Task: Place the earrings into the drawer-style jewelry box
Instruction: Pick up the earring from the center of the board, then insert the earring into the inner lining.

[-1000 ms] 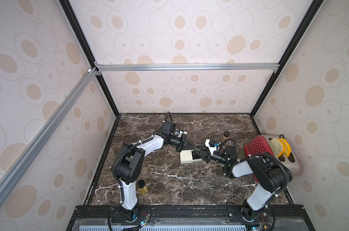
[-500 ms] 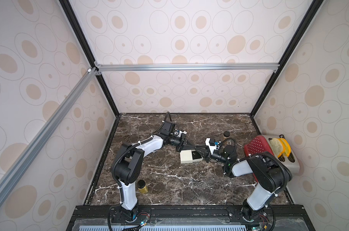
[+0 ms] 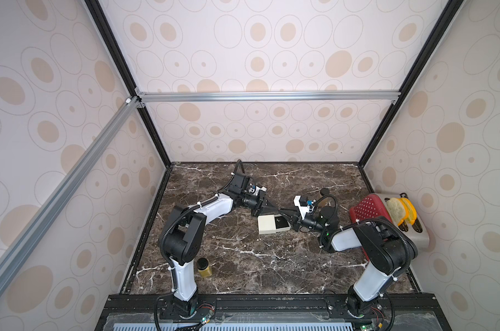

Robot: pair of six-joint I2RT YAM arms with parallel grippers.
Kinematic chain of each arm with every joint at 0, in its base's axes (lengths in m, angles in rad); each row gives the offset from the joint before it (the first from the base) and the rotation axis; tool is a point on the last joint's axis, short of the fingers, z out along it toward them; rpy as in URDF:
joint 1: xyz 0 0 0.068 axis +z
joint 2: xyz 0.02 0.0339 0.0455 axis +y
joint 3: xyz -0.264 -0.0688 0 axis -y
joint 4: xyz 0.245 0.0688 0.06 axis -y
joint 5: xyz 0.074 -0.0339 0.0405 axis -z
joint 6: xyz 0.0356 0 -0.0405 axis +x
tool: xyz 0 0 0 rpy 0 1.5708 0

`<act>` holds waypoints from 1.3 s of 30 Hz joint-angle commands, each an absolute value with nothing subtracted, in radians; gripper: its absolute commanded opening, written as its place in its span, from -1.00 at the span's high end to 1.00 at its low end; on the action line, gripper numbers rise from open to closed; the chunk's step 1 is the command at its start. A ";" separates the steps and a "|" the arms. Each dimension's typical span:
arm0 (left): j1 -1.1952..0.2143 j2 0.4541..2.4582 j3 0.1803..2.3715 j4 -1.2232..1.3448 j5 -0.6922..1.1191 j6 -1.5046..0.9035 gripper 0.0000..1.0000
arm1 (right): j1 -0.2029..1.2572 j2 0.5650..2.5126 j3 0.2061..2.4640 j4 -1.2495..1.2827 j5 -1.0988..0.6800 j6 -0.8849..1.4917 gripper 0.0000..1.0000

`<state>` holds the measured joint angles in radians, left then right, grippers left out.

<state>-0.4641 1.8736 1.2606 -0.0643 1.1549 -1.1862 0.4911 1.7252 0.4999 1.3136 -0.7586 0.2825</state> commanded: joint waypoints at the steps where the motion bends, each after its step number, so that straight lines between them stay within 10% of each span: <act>1: -0.475 1.852 1.266 -0.041 1.169 -1.205 1.00 | 0.497 1.685 0.541 1.243 -0.781 0.310 0.85; 9: -0.478 1.840 1.267 -0.032 1.130 -1.202 0.56 | 0.498 1.577 0.625 0.772 -0.706 0.282 1.00; 23: -0.447 1.763 1.287 -0.289 0.908 -0.973 -0.87 | 0.544 1.464 0.835 -0.080 -0.327 0.057 1.00; 31: -0.428 1.770 1.330 -0.598 0.691 -0.709 -0.98 | 0.673 1.595 1.086 -0.510 0.056 0.098 1.00; 39: -0.387 1.802 1.364 -0.717 0.620 -0.617 -0.98 | 0.682 1.778 1.313 -0.750 -0.016 0.210 1.00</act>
